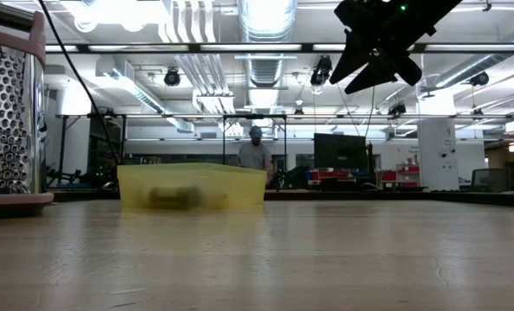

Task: Pick & Place Food Item
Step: Put the blue donut into the red bin

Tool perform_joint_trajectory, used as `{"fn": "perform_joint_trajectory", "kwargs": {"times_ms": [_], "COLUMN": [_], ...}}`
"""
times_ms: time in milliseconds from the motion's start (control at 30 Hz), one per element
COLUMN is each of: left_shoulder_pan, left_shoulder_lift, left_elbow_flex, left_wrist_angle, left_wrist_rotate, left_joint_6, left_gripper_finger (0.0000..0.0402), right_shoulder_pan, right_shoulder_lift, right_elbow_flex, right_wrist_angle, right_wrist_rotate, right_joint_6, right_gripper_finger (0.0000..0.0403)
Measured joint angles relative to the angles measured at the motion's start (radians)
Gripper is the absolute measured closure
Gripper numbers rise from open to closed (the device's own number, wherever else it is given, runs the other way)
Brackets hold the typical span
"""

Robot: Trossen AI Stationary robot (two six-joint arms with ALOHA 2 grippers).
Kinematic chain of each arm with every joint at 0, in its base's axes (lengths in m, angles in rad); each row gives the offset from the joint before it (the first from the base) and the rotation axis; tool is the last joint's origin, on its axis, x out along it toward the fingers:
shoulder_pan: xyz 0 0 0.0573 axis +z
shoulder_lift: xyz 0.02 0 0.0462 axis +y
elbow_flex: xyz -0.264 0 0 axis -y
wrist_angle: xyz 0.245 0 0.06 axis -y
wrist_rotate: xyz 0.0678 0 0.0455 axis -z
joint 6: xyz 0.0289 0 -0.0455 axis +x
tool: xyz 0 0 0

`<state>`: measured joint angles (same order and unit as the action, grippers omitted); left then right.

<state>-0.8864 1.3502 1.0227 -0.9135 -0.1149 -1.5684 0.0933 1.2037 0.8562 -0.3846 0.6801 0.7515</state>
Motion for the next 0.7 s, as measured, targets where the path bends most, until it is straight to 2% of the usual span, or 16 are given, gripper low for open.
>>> {"fn": "perform_joint_trajectory", "kwargs": {"times_ms": [400, 700], "left_shoulder_pan": [0.0, 0.0], "left_shoulder_lift": [0.001, 0.001], "left_elbow_flex": [-0.045, -0.067], "left_wrist_angle": [0.043, 0.041], "left_wrist_rotate": [0.004, 0.044], "left_joint_6": [-0.036, -0.071], "left_gripper_finger": [0.0321, 0.0321], "right_shoulder_pan": [0.0, 0.0], "right_shoulder_lift": [0.0, 0.0], "right_elbow_flex": [0.0, 0.0], "right_wrist_angle": [0.0, 0.0], "right_wrist_rotate": [0.0, 0.0], "right_joint_6": [0.0, 0.0], "right_gripper_finger": [0.0199, 0.0199]}}
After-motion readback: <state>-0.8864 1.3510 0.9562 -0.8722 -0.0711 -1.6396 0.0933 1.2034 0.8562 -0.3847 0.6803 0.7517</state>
